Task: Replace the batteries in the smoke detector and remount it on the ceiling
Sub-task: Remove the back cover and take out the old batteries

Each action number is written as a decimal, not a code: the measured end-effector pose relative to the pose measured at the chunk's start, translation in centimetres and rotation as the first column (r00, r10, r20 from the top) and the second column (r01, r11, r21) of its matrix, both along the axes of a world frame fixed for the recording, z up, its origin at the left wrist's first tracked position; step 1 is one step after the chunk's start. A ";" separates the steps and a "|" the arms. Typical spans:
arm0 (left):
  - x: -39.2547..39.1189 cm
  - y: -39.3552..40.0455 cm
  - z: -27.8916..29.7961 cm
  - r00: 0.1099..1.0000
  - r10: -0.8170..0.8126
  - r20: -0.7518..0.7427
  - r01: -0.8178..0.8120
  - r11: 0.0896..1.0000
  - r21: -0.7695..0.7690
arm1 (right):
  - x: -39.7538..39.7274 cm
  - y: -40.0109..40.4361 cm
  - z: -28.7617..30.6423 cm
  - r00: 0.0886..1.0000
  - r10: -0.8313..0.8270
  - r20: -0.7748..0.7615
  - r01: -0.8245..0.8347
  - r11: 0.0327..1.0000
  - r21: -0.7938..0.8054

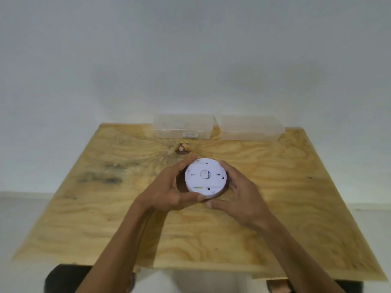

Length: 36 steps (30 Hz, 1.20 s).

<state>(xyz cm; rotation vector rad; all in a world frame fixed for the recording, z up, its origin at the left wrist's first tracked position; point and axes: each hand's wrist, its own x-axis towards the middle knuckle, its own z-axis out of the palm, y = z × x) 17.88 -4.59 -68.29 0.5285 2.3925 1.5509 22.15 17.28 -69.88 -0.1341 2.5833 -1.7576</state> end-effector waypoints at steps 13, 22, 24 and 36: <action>0.6 1.9 0.7 0.987 0.144 -0.076 -0.146 0.989 -0.021 | -3.7 -1.2 5.4 0.967 0.250 -0.043 -0.170 0.766 0.619; 0.3 1.9 0.2 0.975 0.176 -0.133 -0.180 0.984 -0.015 | -4.8 -0.4 4.4 0.943 0.329 -0.057 -0.236 0.777 0.583; 0.3 1.9 0.3 0.976 0.166 -0.140 -0.171 0.985 -0.018 | -5.0 -0.3 4.6 0.934 0.354 -0.041 -0.263 0.763 0.590; 0.6 2.0 0.6 0.982 0.164 -0.096 -0.162 0.986 0.037 | -4.9 -0.6 7.3 0.895 0.442 0.055 -0.368 0.663 0.652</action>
